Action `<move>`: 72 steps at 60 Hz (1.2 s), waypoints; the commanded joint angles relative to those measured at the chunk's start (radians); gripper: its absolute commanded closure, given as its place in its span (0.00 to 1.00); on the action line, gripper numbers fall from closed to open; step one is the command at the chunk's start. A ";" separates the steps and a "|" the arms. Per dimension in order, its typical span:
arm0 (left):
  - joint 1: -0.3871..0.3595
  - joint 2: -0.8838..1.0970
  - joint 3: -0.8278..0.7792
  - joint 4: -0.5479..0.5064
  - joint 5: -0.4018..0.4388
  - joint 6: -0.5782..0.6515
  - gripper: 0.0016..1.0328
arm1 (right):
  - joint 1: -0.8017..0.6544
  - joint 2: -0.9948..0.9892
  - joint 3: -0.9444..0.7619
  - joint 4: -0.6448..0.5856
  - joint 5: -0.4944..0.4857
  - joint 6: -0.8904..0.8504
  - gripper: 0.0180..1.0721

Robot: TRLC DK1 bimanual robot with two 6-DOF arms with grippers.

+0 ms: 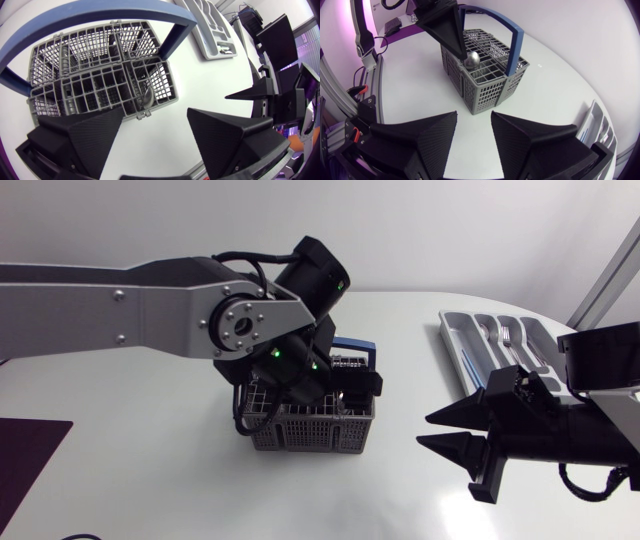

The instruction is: Unload the cutlery basket into the drawer organizer.

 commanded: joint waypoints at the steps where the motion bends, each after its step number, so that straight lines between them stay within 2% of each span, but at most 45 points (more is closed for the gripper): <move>1: 0.017 0.026 0.021 -0.020 0.025 0.013 0.21 | 0.020 -0.005 -0.024 0.003 0.003 0.020 0.50; 14: 0.032 0.046 0.063 -0.057 0.035 0.034 0.43 | 0.039 0.003 -0.018 0.008 0.003 0.023 0.50; 46: 0.055 0.076 0.141 -0.114 0.038 0.082 0.43 | 0.089 0.041 0.004 0.042 0.024 0.051 0.50; 56: 0.044 0.070 0.195 -0.212 0.021 0.059 0.43 | 0.106 0.050 0.027 0.042 0.038 0.066 0.50; 72: 0.023 0.035 0.241 -0.330 -0.052 0.033 0.43 | 0.128 0.061 0.031 0.037 0.047 0.071 0.50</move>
